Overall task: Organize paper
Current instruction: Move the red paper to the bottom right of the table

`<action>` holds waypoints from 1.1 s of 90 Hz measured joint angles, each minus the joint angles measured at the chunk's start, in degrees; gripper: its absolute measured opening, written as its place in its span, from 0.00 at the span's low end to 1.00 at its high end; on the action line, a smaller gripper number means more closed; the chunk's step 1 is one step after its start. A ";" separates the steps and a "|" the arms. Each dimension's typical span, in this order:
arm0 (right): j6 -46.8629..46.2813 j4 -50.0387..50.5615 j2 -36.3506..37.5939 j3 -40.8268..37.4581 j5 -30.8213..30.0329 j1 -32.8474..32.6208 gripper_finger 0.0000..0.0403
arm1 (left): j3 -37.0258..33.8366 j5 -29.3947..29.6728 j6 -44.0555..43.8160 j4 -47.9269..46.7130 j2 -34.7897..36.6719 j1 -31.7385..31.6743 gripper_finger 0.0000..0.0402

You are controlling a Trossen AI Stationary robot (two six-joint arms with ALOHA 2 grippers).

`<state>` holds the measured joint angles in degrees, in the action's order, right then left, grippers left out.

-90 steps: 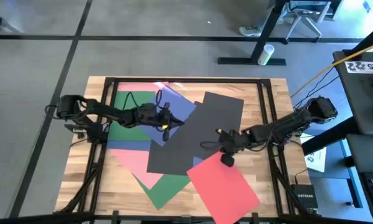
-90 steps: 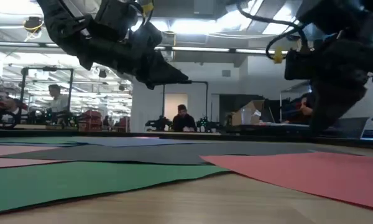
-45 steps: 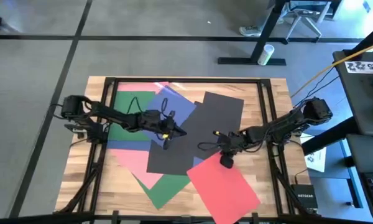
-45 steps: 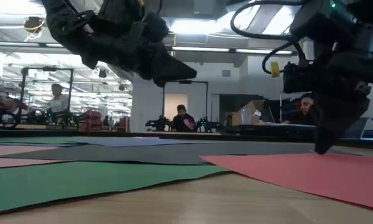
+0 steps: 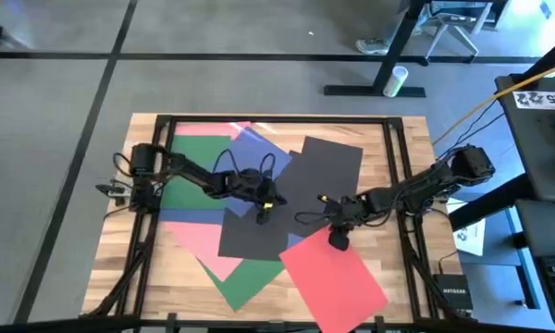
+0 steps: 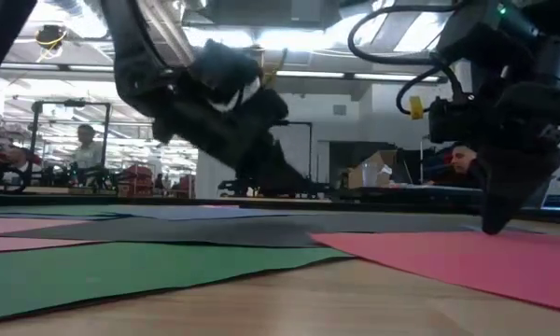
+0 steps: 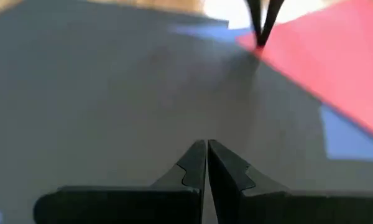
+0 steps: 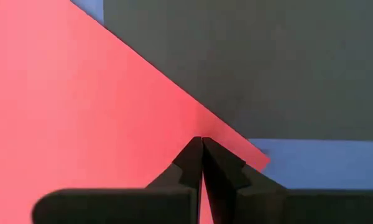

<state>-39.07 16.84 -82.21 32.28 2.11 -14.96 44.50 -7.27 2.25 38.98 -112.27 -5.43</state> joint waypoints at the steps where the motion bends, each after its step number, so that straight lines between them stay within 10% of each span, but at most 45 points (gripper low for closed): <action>1: -0.07 0.11 0.00 0.01 0.00 0.00 0.00 | -0.01 0.00 -0.07 -0.02 -0.19 0.00 0.00; 68: -3.96 2.66 0.09 0.08 0.50 0.00 0.00 | 1.51 -1.62 -0.20 8.60 -0.56 0.08 0.00; 99: -3.94 2.58 0.00 0.06 0.00 0.00 0.00 | 11.38 -1.88 4.88 -5.27 -5.26 0.42 0.00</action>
<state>-43.00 19.42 -82.21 32.34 2.11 -14.96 55.88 -9.15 7.13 33.71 -117.53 -5.01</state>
